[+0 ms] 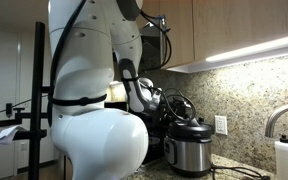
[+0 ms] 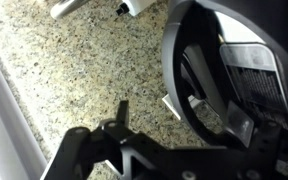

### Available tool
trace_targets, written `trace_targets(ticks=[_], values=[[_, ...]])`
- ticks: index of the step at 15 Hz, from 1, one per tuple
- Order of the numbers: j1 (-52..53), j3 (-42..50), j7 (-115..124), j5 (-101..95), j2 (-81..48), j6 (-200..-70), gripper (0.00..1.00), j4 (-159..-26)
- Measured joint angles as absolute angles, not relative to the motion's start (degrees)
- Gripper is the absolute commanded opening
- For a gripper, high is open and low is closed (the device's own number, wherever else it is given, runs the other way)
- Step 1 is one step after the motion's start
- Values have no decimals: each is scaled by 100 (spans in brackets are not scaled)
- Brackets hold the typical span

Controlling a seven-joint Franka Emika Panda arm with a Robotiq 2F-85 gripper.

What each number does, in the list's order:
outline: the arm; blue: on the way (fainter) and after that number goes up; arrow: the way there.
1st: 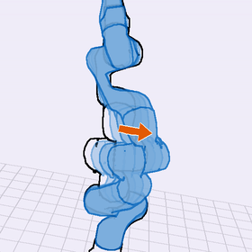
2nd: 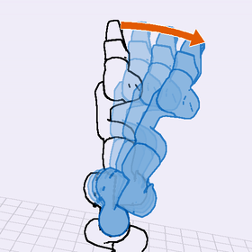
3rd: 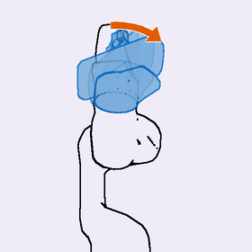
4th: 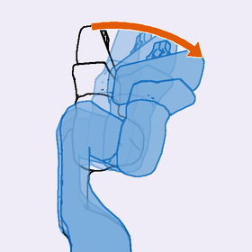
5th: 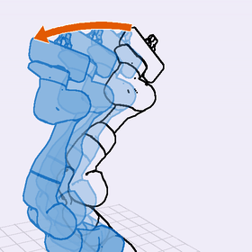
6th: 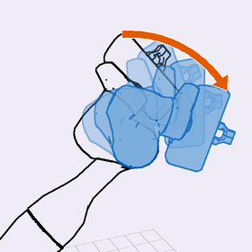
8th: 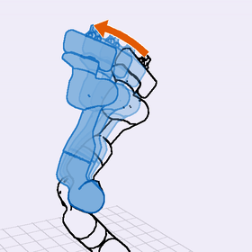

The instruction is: Pick up the lid from the cooker and put it on the counter

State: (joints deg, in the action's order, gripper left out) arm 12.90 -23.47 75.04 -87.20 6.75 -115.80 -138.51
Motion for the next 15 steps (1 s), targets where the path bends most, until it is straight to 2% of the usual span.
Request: trace_targets(ticks=[15], values=[[1521, -1803, 7542, -9574, 161, -11070, 100, -13591]])
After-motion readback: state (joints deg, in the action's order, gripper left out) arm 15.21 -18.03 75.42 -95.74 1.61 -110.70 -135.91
